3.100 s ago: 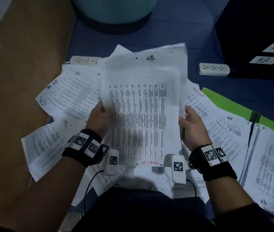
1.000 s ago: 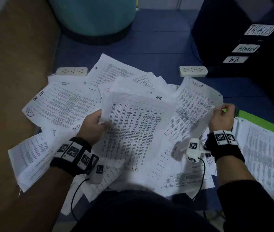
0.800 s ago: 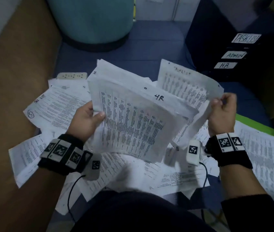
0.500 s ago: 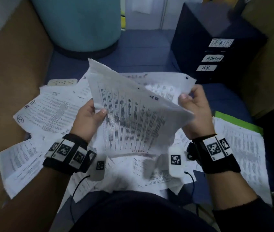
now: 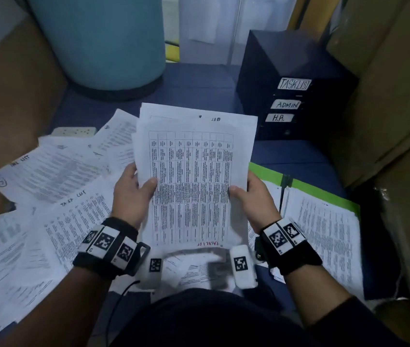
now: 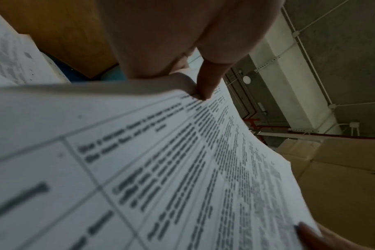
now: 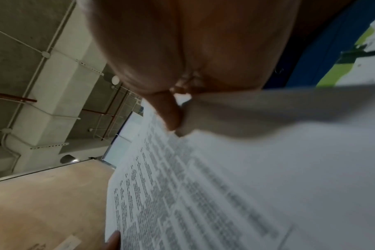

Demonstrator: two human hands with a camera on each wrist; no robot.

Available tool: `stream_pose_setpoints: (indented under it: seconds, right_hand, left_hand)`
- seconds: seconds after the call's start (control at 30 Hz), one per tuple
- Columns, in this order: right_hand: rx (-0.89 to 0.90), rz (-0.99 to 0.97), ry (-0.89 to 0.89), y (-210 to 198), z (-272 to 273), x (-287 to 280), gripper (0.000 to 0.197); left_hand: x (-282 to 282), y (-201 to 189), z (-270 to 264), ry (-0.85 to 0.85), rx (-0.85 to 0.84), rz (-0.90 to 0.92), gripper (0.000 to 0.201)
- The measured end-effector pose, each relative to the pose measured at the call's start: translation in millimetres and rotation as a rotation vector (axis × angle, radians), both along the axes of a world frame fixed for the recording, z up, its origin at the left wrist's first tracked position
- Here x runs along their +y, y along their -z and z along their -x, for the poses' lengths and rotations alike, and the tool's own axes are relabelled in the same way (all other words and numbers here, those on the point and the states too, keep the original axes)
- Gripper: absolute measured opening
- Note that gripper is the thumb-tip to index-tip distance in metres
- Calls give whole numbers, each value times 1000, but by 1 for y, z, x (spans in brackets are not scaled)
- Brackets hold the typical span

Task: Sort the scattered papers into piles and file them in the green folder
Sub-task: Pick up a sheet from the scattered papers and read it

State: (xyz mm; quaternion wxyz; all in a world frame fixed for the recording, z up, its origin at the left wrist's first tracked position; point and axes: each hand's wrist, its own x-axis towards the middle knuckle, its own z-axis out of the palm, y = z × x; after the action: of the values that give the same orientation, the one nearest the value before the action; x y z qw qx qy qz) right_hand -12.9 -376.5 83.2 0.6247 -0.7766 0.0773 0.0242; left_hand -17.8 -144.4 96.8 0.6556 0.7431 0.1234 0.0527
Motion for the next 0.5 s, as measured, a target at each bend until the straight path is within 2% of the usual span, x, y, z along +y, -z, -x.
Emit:
stream_pose_setpoints:
  seconds: [0.07, 0.23, 0.33, 0.43, 0.5]
  right_hand:
    - [-34, 48, 25, -9, -6, 0, 32]
    - [-199, 3, 4, -27, -15, 3, 27]
    - [-153, -76, -5, -9, -14, 8, 34]
    - [-32, -62, -28, 21, -6, 13, 42]
    - [24, 7, -29, 38, -2, 15, 41]
  left_hand:
    - [-6, -4, 1, -40, -22, -57, 30]
    - [-12, -14, 2, -178, -158, -4, 12]
    - [-15, -2, 9, -224, -159, -27, 17]
    - [-14, 28, 16, -205, -5, -25, 26]
    - [-15, 42, 20, -159, 103, -45, 42]
